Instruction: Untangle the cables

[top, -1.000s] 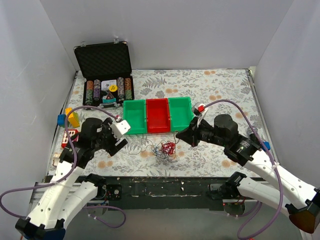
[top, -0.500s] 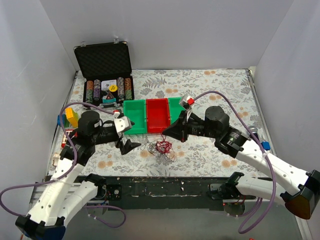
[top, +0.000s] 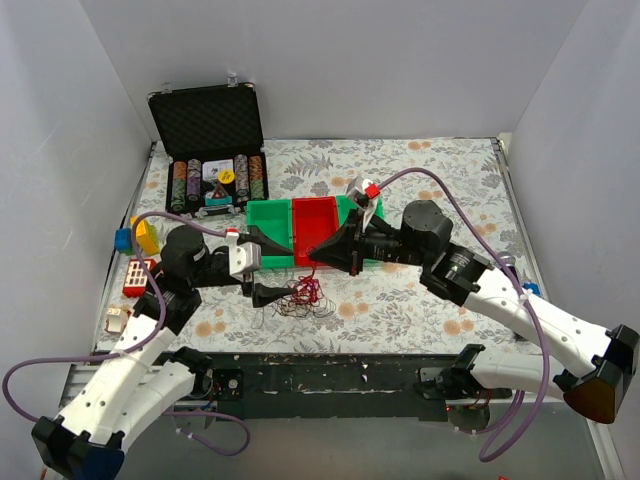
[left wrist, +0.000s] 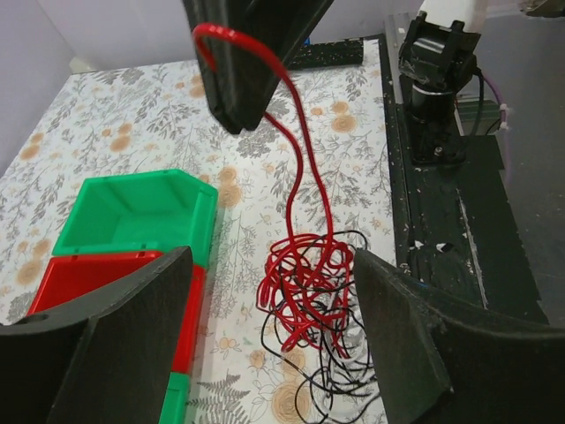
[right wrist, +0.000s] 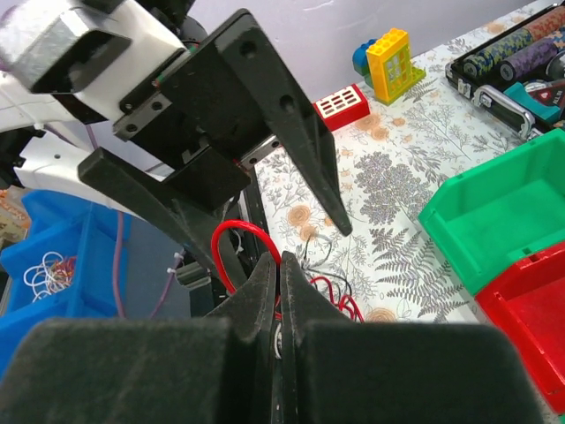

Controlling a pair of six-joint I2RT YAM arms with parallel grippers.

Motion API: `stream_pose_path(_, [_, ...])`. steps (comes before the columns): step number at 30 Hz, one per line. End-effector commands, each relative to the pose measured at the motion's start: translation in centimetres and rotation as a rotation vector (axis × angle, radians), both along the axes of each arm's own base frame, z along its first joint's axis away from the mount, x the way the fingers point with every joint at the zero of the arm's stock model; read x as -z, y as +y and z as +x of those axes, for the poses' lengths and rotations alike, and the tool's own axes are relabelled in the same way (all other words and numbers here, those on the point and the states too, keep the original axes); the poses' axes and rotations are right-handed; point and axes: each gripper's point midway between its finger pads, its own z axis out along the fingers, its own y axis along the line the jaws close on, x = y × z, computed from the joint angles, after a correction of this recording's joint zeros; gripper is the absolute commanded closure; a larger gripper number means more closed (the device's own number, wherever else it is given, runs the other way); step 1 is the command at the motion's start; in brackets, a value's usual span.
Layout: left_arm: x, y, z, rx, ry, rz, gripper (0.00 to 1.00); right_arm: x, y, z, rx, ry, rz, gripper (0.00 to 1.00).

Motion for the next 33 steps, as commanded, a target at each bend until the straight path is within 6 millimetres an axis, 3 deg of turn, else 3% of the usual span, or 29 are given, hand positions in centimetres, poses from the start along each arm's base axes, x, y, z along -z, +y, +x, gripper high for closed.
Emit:
stream_pose_path(1, [-1.5, -0.3, -1.8, 0.076, -0.046, -0.032, 0.29, -3.7, 0.6, -0.1, -0.016, -0.053, 0.083, 0.99])
stream_pose_path(9, [-0.1, -0.2, -3.9, 0.148, -0.108, -0.015, 0.44, -4.0, 1.3, 0.5, 0.012, -0.056, 0.082, 0.99])
stream_pose_path(18, [0.7, -0.8, -2.3, 0.098, -0.1, 0.015, 0.52, -4.4, 1.7, 0.6, 0.015, -0.065, 0.085, 0.99])
stream_pose_path(22, [0.8, -1.0, -1.8, 0.087, -0.078, 0.022, 0.62, -4.4, 1.8, 0.5, 0.009, -0.066, 0.086, 0.99])
stream_pose_path(27, [0.9, -1.1, -2.3, 0.107, -0.07, 0.019, 0.85, -4.4, 1.7, 0.4, 0.009, -0.07, 0.084, 0.99])
stream_pose_path(33, [0.9, -1.3, -2.8, 0.125, -0.051, 0.017, 0.89, -4.3, 1.8, 0.6, 0.015, -0.073, 0.083, 0.99])
